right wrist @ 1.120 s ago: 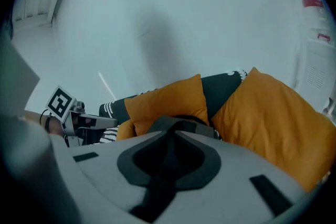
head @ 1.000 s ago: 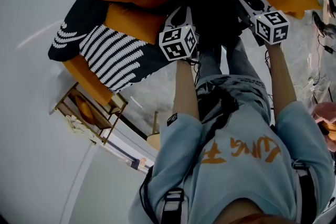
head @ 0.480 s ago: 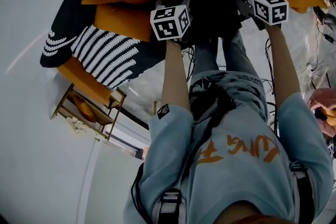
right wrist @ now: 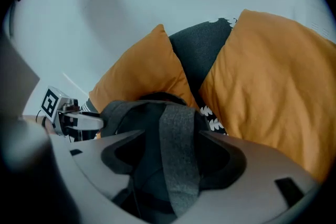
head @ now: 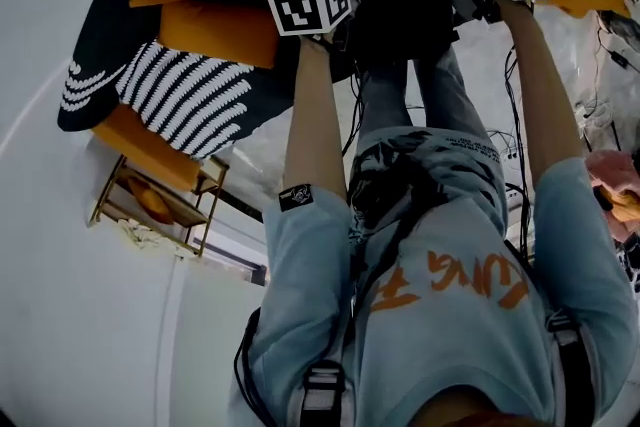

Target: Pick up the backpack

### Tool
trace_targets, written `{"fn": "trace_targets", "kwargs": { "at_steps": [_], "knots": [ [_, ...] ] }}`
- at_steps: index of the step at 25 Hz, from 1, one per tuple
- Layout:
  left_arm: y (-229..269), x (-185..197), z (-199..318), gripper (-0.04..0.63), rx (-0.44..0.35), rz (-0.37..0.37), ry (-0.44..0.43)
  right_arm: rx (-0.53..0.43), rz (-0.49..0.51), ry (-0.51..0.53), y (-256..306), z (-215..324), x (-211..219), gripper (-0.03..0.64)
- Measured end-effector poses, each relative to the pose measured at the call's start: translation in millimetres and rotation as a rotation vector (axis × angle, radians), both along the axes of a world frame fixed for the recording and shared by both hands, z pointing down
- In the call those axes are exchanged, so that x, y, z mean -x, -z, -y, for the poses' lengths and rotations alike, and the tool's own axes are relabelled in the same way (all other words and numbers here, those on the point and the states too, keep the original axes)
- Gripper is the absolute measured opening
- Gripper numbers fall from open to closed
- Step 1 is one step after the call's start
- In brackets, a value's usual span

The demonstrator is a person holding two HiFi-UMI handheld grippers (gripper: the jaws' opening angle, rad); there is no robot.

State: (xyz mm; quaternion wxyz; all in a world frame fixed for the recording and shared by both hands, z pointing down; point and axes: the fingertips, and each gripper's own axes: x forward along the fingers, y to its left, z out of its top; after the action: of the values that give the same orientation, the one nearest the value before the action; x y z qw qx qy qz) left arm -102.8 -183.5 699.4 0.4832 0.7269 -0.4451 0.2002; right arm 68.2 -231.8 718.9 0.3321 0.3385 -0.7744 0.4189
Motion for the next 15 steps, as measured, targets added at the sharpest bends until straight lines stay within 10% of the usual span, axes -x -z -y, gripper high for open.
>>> {"fn": "trace_targets", "kwargs": {
  "at_steps": [6, 9, 15],
  "knots": [
    [-20.9, -19.1, -16.5, 0.241, 0.066, -0.044, -0.093, 0.188, 0.054, -0.068, -28.3, -5.5, 16.7, 0.295],
    [-20.7, -27.6, -27.4, 0.124, 0.091, -0.091, -0.114, 0.233, 0.058, -0.050, -24.3, -13.8, 15.5, 0.113],
    [-19.5, -46.0, -42.6, 0.054, 0.195, -0.244, -0.121, 0.311, 0.194, -0.067, -9.7, -27.3, 26.2, 0.054]
  ]
}}
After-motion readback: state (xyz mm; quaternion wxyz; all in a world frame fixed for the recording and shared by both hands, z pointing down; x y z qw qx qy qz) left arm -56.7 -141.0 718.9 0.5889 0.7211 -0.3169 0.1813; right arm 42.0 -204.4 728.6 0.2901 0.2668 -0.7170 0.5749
